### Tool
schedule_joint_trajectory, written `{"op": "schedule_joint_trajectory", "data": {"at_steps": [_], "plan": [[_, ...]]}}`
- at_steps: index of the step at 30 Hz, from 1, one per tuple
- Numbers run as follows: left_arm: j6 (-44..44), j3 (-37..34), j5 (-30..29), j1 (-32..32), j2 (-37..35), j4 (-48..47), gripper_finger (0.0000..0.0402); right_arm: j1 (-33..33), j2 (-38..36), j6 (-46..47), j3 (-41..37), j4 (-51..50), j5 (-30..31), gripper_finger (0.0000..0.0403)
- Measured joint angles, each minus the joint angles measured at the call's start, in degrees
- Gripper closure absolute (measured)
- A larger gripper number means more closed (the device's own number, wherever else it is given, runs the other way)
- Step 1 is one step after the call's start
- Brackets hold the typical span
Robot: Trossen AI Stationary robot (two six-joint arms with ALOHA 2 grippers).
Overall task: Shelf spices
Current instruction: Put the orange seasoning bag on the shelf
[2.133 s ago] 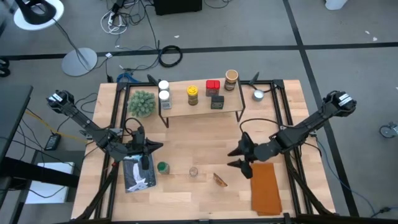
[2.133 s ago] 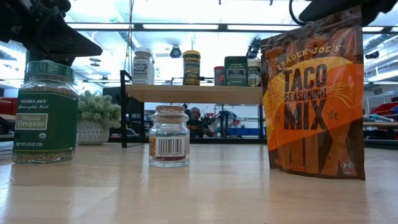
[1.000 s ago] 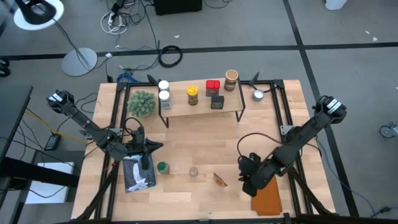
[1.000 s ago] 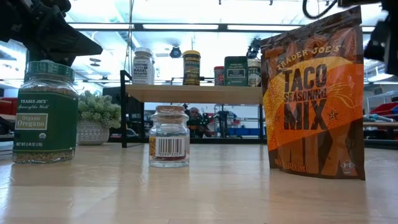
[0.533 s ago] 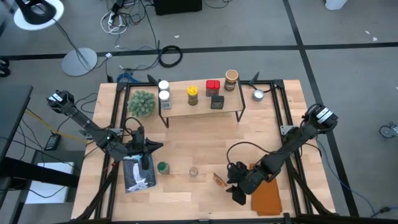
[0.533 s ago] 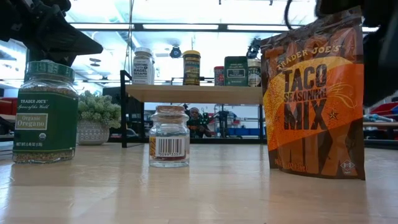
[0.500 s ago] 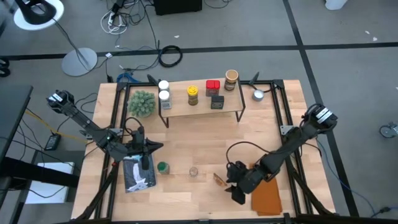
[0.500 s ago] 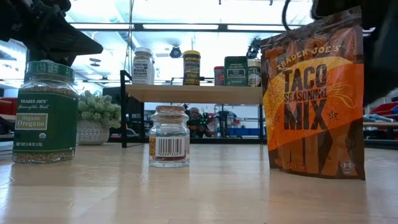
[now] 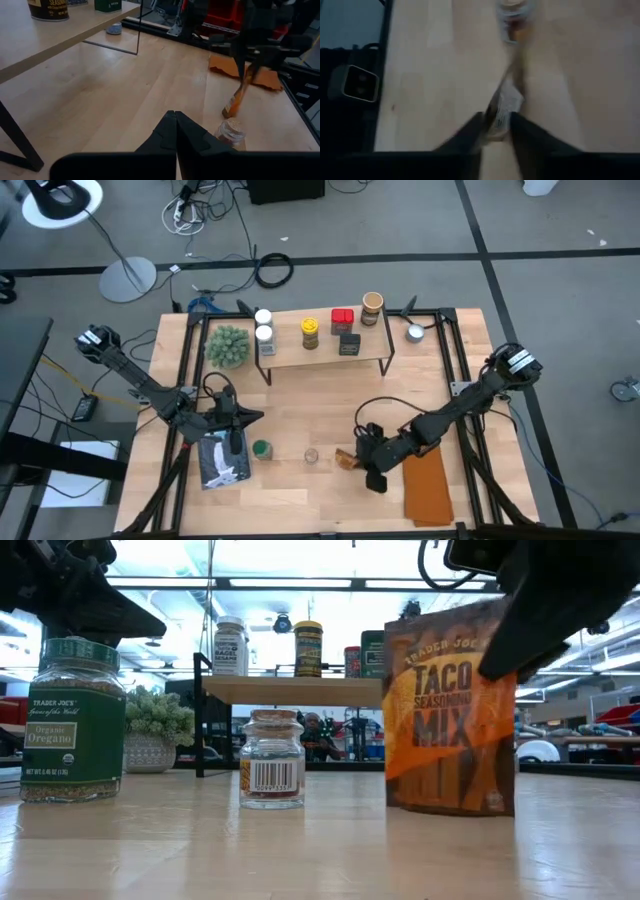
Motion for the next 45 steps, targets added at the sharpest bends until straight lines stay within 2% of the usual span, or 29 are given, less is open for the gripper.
{"op": "schedule_joint_trajectory", "data": {"at_steps": [2, 3, 9, 15, 21, 24, 28, 35, 42, 45], "plan": [[0.0, 0.0, 0.0, 0.0, 0.0, 0.6, 0.0400, -1.1, -1.9, -1.1, 0.0, -3.8, 0.1, 0.0379], [0.0, 0.0, 0.0, 0.0, 0.0, 0.6, 0.0400, -1.5, -3.0, -1.7, 0.0, -5.9, 0.6, 0.0388], [0.2, 0.0, 0.0, 0.0, 0.0, 0.8, 0.0400, -4.6, -13.2, -3.5, 0.0, -17.5, 8.3, 0.0399], [0.3, 0.0, -1.1, 0.0, 0.0, 0.8, 0.0400, -9.7, -25.8, -8.1, 0.0, -20.9, 16.4, 0.0401], [0.4, 0.0, -1.3, 0.0, 0.0, 0.8, 0.0400, -19.1, -34.4, -17.0, 0.0, -21.8, 17.9, 0.0401], [0.8, 0.0, -1.3, 0.0, 0.0, 0.7, 0.0400, -23.9, -36.9, -19.2, 1.9, -28.3, 17.9, 0.0402], [1.9, 0.0, -1.3, 0.0, 0.0, 0.7, 0.0400, -29.9, -38.5, -20.5, 5.0, -34.0, 17.9, 0.0402], [3.4, 0.0, -3.5, 0.0, 0.0, 0.9, 0.0400, -38.7, -35.4, -29.1, 6.3, -30.2, 10.3, 0.0402], [3.4, 0.0, -3.5, 0.0, 0.0, 1.1, 0.0400, -44.3, -31.7, -34.2, 6.2, -26.4, 9.5, 0.0403], [3.4, 0.0, -3.3, 0.0, 0.0, 1.1, 0.0400, -46.3, -31.7, -35.4, 6.2, -23.7, 7.1, 0.0403]]}}
